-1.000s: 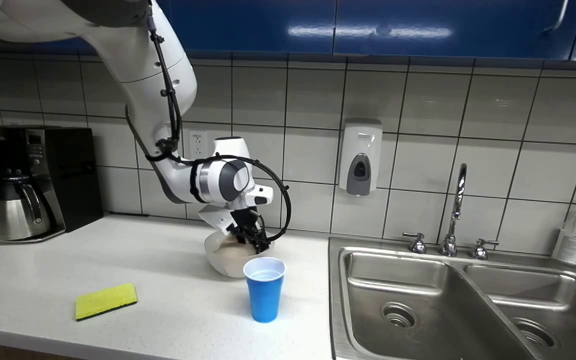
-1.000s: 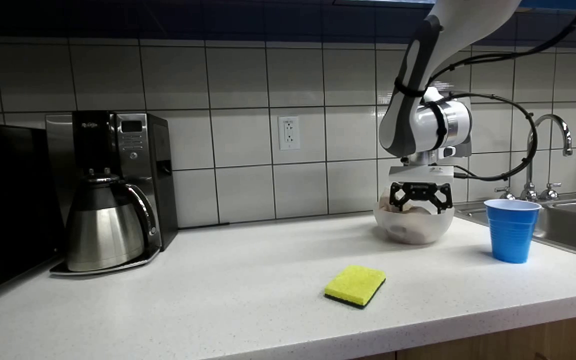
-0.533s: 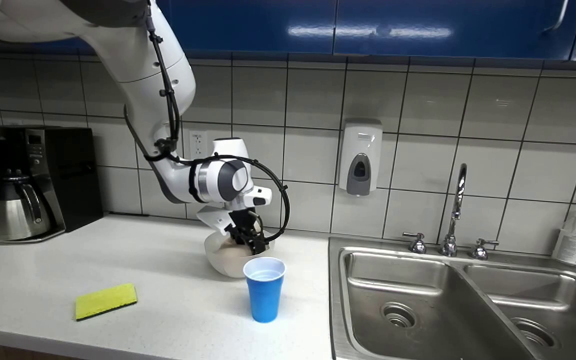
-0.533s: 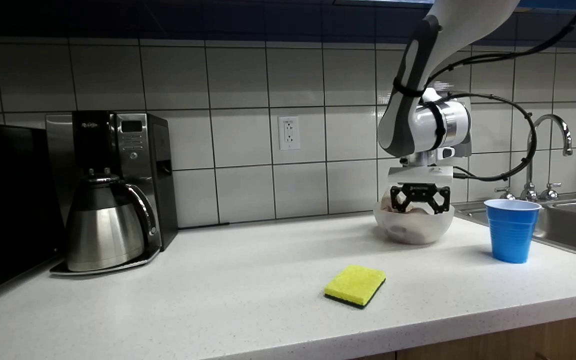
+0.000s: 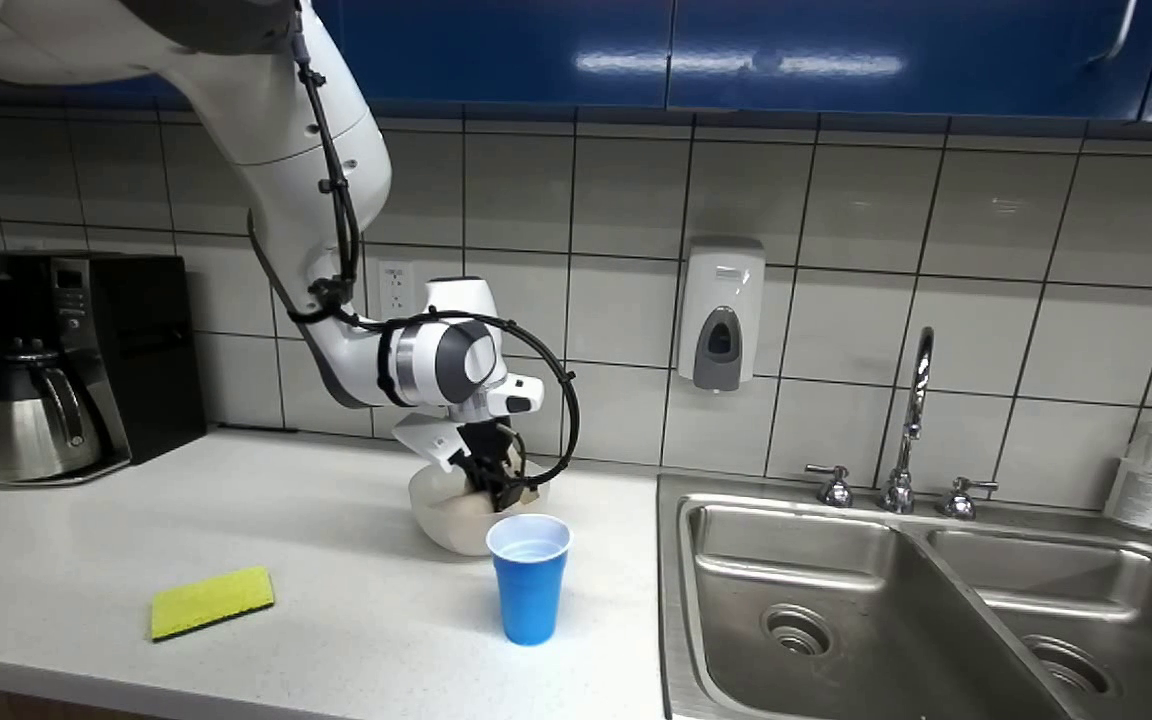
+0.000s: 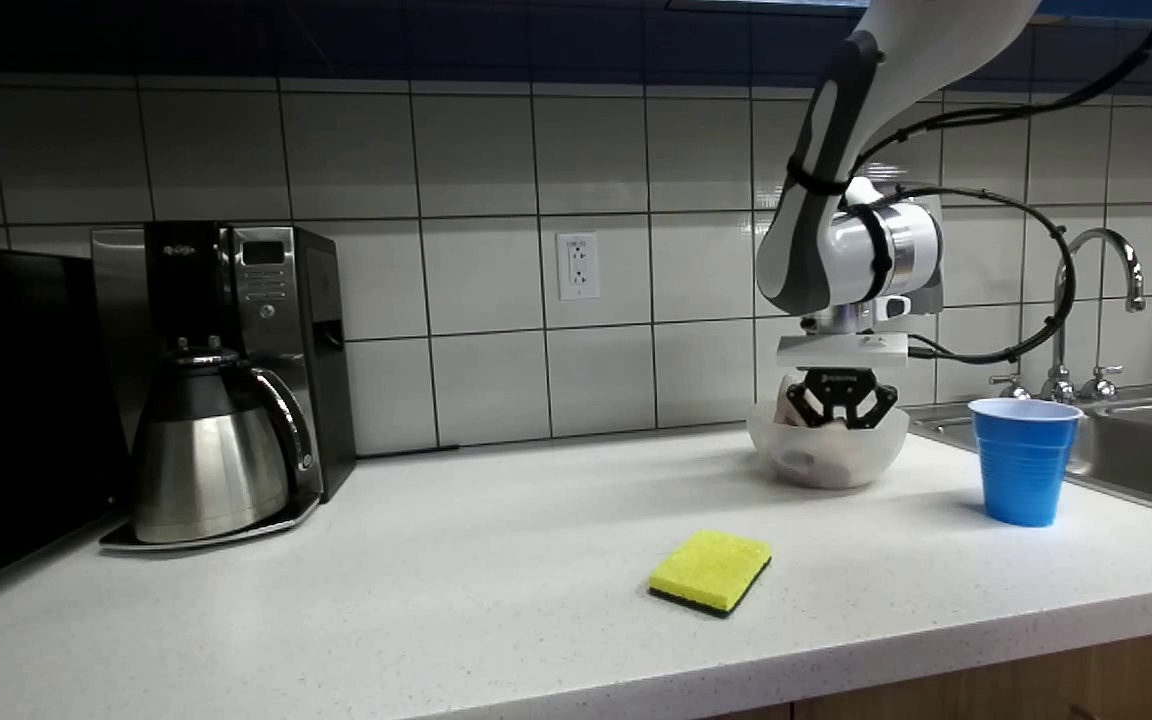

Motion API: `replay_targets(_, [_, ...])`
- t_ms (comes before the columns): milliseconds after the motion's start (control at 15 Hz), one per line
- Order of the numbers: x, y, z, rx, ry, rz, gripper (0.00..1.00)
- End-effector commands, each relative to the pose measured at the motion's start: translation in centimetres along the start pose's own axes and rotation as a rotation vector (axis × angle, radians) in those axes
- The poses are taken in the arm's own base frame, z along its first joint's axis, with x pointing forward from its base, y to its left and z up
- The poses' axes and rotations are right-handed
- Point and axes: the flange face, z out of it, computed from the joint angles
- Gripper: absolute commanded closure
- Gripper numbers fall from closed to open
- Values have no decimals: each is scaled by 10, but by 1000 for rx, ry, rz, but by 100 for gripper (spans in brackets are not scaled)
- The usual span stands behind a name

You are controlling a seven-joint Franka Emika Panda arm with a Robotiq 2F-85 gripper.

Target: Move the towel from the bowl to the stove top

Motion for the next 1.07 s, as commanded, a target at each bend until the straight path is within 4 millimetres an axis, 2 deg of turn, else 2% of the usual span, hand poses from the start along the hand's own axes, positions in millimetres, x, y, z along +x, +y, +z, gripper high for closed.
replay_targets(0, [1, 2, -11, -3, -8, 12, 100])
replay_targets(333, [2, 4, -34, 3, 1, -1, 99])
replay_targets(600, [-2, 12, -78, 33, 9, -6, 99])
replay_targets(1000, [-25, 33, -136, 71, 46, -18, 99])
